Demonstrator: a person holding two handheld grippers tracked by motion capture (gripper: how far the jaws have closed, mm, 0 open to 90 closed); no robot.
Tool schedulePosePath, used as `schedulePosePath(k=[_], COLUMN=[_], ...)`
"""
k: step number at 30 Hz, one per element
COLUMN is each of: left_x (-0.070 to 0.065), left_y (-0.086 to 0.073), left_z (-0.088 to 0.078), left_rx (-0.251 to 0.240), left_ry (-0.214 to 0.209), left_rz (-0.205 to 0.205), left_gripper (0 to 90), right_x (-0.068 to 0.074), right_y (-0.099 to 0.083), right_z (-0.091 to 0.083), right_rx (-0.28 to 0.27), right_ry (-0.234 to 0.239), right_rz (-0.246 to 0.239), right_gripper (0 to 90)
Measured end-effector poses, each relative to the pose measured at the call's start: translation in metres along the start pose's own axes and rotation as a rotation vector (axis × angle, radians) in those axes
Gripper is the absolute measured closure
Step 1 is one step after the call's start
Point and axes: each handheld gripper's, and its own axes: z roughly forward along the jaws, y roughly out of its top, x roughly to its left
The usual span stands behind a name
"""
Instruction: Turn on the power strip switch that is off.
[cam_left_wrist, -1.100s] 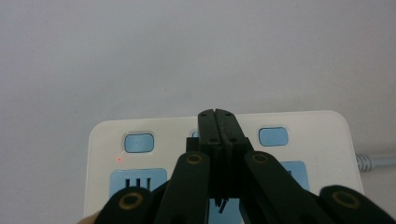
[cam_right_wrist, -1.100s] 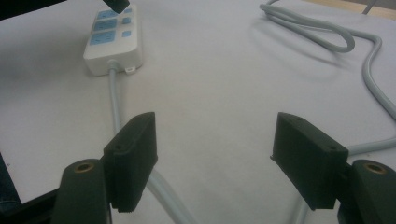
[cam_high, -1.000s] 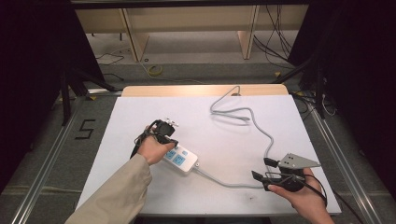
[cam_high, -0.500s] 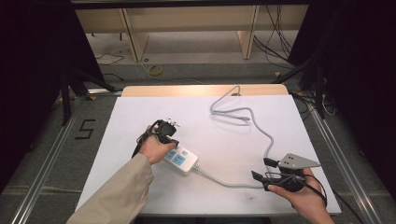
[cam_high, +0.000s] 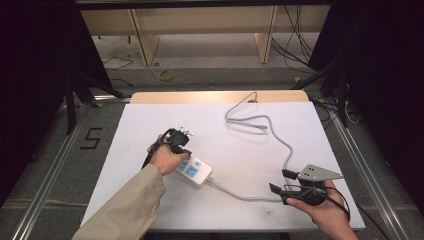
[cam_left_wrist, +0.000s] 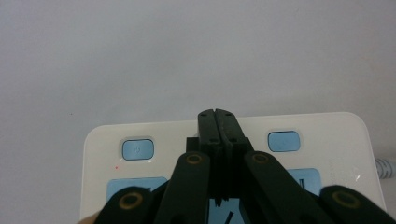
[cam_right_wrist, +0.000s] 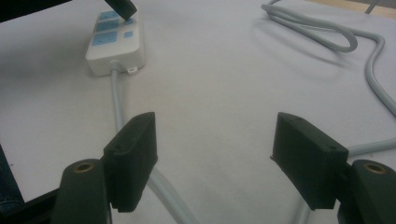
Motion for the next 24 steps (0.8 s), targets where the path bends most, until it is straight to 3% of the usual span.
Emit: schedulePosePath(k=[24], left_x=[-0.0008], left_y=[-0.0001], left_z=[0.0016], left_rx=[0.008], left_ry=[-0.006], left_rz=[0.003], left_gripper=[89.9], right_x=[0.0002], right_y=[-0.0001], right_z=[0.0005], right_rx=[0.0], right_ry=[0.0], right_rz=[0.004], right_gripper=[31.0])
